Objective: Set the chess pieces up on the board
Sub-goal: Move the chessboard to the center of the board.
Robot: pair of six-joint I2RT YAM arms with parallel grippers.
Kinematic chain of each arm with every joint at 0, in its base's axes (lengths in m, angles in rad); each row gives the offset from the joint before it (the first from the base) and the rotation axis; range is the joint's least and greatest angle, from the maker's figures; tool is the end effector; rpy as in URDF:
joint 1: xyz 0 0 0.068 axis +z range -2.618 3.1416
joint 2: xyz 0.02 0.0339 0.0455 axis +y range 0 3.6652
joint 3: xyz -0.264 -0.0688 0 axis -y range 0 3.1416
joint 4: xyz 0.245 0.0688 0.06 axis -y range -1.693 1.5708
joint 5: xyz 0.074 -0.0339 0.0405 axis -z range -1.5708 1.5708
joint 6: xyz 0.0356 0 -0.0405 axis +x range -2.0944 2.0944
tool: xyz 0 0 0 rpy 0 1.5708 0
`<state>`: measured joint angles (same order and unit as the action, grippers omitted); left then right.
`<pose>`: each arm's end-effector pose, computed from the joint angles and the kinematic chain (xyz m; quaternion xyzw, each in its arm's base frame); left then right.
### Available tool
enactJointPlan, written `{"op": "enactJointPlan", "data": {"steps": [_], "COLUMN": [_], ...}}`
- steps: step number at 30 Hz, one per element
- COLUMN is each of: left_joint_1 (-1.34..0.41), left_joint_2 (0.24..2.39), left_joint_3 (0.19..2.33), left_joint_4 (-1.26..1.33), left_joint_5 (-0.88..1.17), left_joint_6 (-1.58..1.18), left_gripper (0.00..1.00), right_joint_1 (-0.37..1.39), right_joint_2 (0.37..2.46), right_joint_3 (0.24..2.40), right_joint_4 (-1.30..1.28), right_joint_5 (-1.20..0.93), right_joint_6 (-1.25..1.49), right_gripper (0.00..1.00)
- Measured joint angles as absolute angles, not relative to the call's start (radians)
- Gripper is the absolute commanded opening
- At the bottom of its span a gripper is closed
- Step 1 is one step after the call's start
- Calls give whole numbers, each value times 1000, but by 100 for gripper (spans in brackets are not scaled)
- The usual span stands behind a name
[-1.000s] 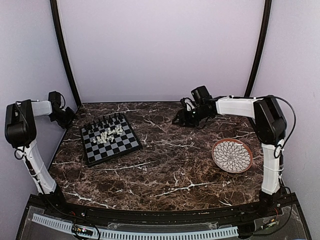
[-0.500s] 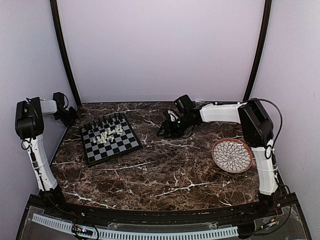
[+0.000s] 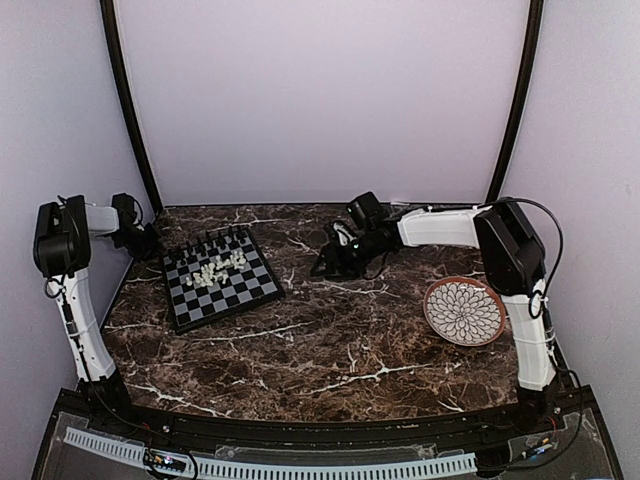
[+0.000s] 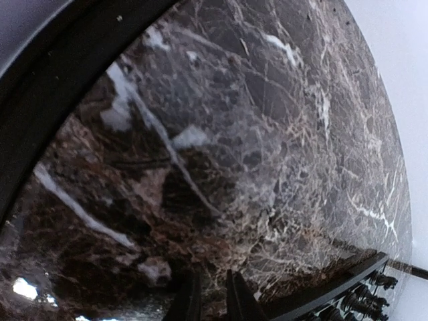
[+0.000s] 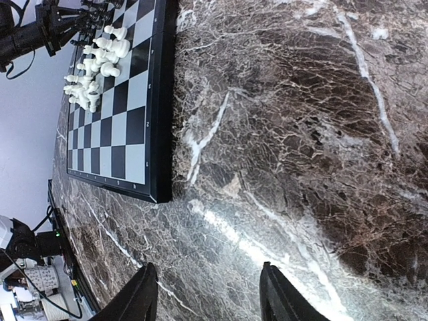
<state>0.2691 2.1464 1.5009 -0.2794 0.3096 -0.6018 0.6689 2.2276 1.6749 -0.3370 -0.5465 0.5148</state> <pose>0.4468 0.1120 0.1493 -0.3509 0.8702 -0.1961 0.2850 0.3705 0.3165 0.1639 -0.1597 0.8980 0.3905 0.1250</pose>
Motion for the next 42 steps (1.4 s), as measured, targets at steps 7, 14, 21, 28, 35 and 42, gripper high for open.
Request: {"op": "enactJointPlan", "data": {"steps": [7, 14, 21, 28, 35, 42], "left_joint_1": [222, 165, 145, 149, 202, 213], "left_joint_2": [2111, 2079, 2043, 1959, 1748, 1732], "left_joint_3": [1419, 1344, 1262, 1225, 1143, 1015], "left_joint_4": [-226, -160, -93, -146, -218, -228], "left_joint_5": [322, 346, 388, 292, 215, 240], "left_joint_6": [-582, -589, -622, -630, -672, -698], "left_gripper": [12, 10, 12, 38, 35, 33], "right_joint_1": [669, 668, 668, 668, 668, 670], "right_joint_2": [2227, 2195, 2229, 2343, 2445, 2465], "right_joint_3": [1600, 1539, 1615, 1774, 1929, 1951], "right_joint_4": [-337, -323, -339, -337, -340, -336], "right_joint_5": [-546, -542, -526, -530, -559, -589], "right_joint_6": [513, 485, 467, 473, 490, 511], "right_gripper": [54, 54, 54, 55, 54, 51]}}
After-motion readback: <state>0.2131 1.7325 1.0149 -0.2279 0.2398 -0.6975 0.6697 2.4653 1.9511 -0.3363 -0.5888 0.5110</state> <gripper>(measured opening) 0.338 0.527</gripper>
